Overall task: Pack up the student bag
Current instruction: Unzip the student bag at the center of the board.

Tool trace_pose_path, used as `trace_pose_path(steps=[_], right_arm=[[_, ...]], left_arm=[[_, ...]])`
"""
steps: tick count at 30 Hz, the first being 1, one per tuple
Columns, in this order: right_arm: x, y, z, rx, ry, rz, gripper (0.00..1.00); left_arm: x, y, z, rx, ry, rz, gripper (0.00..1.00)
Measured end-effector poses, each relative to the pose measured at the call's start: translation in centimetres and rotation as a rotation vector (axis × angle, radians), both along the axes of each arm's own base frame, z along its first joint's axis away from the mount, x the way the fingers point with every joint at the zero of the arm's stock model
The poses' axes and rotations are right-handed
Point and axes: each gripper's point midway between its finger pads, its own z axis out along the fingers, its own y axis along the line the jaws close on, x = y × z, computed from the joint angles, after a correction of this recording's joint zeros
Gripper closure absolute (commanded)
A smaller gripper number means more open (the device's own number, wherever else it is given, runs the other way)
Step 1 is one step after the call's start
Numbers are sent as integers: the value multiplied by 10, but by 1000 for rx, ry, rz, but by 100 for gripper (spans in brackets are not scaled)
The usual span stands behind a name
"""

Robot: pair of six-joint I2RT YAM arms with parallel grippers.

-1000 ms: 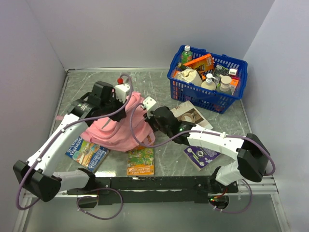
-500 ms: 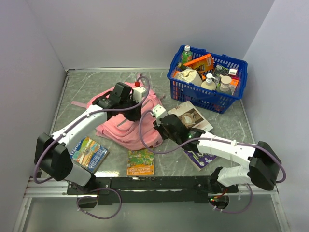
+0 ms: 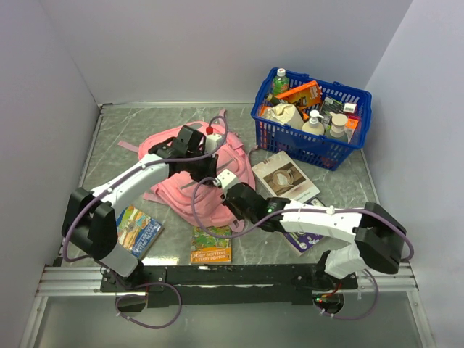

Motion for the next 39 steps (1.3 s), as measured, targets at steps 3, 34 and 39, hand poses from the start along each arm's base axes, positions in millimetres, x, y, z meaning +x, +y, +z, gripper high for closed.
trace_pose_path(steps=[3,34,39], right_arm=[[4,4,2,-27,-2,-19,100],[-35,28,32,109,-140,103,100],[-25,43,9,62,-99,76,97]], left_arm=[[0,1,2,-2,6,9,99],[-12,1,30,-52,-15,-8,99],[-14,3,28,-41,-7,-7,99]])
